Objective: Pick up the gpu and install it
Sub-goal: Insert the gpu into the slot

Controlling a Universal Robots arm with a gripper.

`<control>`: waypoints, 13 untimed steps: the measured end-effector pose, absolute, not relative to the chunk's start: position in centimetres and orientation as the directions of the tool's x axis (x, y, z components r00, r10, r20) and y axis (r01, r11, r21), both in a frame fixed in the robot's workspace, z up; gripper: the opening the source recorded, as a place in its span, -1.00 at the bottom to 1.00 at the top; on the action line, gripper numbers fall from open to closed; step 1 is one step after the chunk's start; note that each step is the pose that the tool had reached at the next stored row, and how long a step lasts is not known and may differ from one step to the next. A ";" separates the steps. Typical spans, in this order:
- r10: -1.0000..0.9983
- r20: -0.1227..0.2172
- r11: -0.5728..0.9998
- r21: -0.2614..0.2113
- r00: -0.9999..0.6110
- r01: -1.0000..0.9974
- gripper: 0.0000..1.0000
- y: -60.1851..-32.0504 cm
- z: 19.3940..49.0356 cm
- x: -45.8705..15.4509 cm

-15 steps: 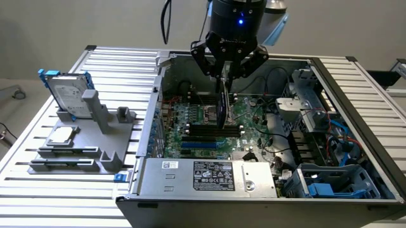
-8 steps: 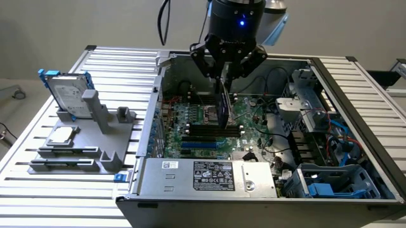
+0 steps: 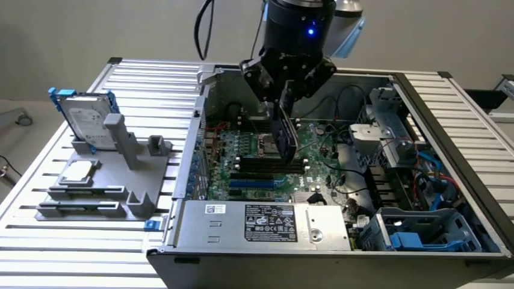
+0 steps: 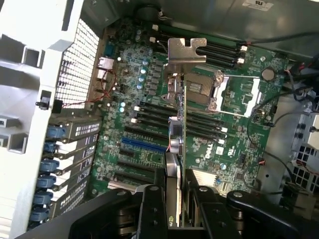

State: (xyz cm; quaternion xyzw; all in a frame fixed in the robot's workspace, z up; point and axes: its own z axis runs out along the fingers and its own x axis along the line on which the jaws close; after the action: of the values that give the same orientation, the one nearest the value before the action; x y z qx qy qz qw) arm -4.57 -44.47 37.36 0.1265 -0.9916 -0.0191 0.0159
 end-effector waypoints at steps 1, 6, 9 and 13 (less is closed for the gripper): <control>-0.269 0.027 0.963 0.042 -0.963 -0.268 -0.47 -44.5 37.3 -4.6; -0.356 0.027 0.934 0.042 -0.934 -0.355 -0.47 -44.5 37.2 -4.6; -0.406 0.027 0.914 0.042 -0.914 -0.404 -0.47 -44.5 37.1 -4.6; -0.471 0.027 0.882 0.042 -0.882 -0.470 -0.47 -44.5 36.9 -4.6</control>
State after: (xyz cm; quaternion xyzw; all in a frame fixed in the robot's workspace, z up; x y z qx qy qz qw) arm -4.57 -44.47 36.91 0.2426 -0.9698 -0.0171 0.0181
